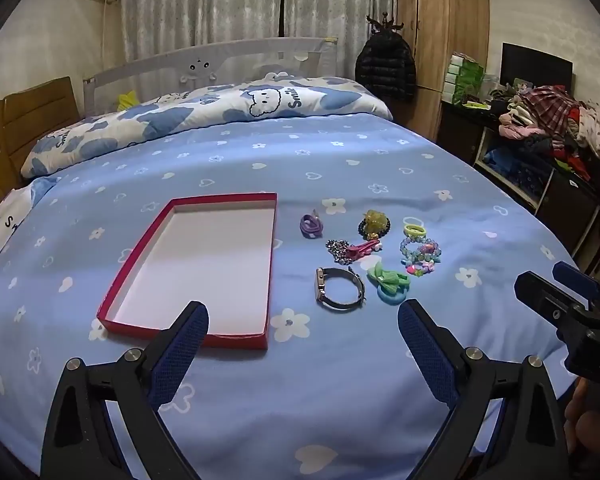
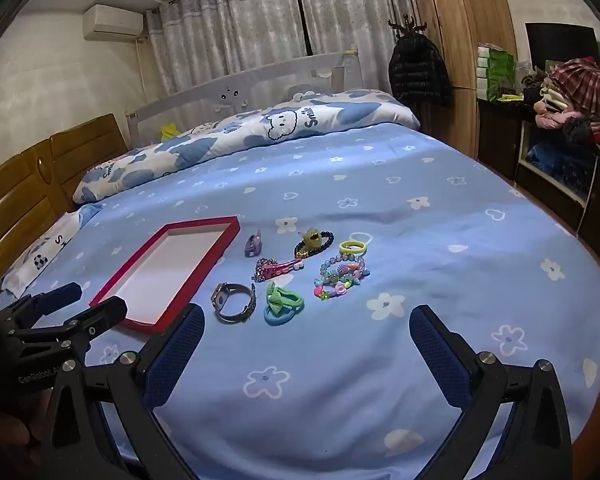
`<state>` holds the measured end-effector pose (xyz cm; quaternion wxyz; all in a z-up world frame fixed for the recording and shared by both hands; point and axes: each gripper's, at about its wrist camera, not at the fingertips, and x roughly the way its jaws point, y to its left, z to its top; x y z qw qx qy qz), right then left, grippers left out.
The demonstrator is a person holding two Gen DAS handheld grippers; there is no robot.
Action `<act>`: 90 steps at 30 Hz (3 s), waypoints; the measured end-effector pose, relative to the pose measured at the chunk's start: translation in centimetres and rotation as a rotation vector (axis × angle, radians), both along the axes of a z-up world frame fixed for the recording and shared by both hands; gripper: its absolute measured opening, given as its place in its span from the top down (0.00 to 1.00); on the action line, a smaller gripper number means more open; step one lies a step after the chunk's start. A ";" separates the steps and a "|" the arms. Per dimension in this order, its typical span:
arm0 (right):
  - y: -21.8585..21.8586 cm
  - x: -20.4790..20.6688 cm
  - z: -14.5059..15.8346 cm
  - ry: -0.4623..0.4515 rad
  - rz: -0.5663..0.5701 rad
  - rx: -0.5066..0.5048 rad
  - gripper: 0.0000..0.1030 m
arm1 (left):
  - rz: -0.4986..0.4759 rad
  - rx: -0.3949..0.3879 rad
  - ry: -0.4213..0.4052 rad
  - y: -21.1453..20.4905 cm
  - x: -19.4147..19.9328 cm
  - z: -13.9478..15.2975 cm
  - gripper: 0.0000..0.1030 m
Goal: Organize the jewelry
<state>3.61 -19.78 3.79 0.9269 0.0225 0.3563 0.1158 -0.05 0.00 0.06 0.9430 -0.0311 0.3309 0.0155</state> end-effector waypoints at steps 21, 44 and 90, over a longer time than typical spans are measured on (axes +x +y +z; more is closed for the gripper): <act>0.2 0.1 0.3 -0.009 0.005 -0.002 0.00 | 0.005 0.014 -0.004 0.2 -0.1 0.3 0.07; 0.1 0.3 0.0 -0.009 0.006 0.001 0.00 | 0.009 0.021 -0.004 0.0 0.0 0.0 0.07; 0.4 0.5 -1.5 0.014 0.008 0.012 0.00 | -0.020 0.022 0.041 -0.1 0.9 -0.9 0.07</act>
